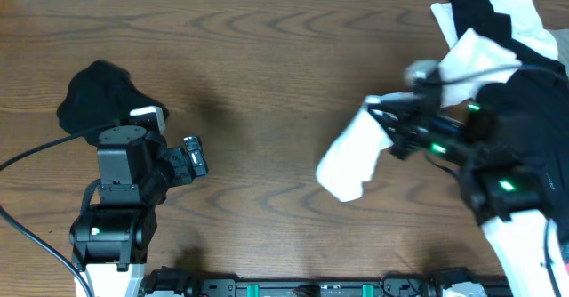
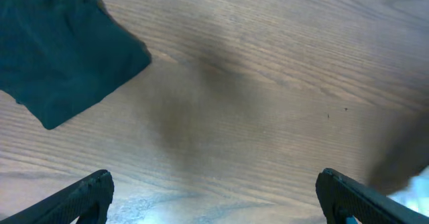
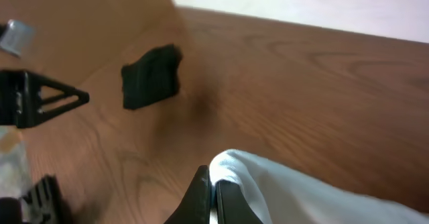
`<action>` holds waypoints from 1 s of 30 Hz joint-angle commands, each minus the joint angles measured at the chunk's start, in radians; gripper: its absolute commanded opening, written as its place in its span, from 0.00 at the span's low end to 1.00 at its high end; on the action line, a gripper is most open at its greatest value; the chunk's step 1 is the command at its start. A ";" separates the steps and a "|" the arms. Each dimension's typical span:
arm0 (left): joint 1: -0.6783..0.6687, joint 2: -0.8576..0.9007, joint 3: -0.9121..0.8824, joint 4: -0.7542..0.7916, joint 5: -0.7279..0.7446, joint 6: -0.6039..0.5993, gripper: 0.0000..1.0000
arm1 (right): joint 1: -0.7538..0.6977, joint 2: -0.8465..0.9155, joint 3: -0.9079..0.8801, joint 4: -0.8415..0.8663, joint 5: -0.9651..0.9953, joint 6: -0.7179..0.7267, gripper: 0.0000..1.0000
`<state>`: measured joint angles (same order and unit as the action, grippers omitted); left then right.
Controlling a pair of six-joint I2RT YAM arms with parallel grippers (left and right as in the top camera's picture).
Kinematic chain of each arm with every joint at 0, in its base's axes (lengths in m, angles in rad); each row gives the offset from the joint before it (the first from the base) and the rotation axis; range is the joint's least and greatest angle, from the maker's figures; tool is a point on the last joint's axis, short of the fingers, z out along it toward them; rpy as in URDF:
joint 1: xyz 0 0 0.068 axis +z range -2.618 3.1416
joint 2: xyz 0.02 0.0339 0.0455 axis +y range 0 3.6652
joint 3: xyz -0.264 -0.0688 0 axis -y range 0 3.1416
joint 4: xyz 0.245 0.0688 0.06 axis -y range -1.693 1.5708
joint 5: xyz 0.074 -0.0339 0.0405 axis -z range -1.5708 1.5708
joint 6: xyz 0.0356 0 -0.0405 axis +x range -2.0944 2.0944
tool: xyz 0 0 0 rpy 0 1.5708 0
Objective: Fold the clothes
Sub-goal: 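Pull the white shirt leftward onto the table with the right gripper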
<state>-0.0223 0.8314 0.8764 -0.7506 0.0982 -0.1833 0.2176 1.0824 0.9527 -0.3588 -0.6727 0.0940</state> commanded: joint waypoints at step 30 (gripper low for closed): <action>-0.224 0.217 0.019 0.136 0.211 -0.022 0.98 | -0.150 0.193 0.002 -0.313 0.470 0.118 0.99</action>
<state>-0.1589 0.9844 0.8795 -0.6380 0.2741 -0.1902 0.0929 1.2873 0.9524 -0.6502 -0.2237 0.2031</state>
